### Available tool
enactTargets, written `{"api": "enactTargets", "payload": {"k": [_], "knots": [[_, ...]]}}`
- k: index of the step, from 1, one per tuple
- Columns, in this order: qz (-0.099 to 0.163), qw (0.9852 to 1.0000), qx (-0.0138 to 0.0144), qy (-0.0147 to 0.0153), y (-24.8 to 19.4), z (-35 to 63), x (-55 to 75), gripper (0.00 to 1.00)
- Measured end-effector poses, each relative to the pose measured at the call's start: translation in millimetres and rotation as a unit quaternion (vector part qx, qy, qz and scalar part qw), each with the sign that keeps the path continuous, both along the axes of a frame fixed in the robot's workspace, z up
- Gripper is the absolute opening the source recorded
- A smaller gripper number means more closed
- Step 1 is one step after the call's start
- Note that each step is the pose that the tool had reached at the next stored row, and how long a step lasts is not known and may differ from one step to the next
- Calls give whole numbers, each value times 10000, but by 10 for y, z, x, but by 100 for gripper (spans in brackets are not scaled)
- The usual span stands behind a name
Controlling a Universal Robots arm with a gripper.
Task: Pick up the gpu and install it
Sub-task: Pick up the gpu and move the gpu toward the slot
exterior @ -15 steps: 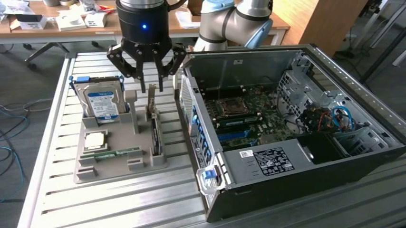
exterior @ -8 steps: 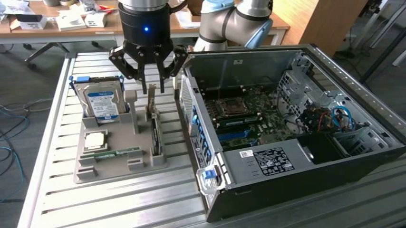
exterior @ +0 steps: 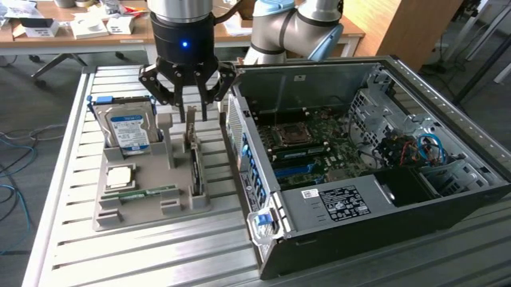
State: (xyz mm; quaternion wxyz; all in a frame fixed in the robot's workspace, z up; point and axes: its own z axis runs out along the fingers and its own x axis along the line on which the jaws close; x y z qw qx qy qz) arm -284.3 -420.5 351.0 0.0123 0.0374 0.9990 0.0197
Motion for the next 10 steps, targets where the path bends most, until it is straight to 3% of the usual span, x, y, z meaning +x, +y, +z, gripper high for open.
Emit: {"api": "enactTargets", "payload": {"k": [10], "knots": [[1, 10000, 0, 0, 0, -56, -32, 42]]}}
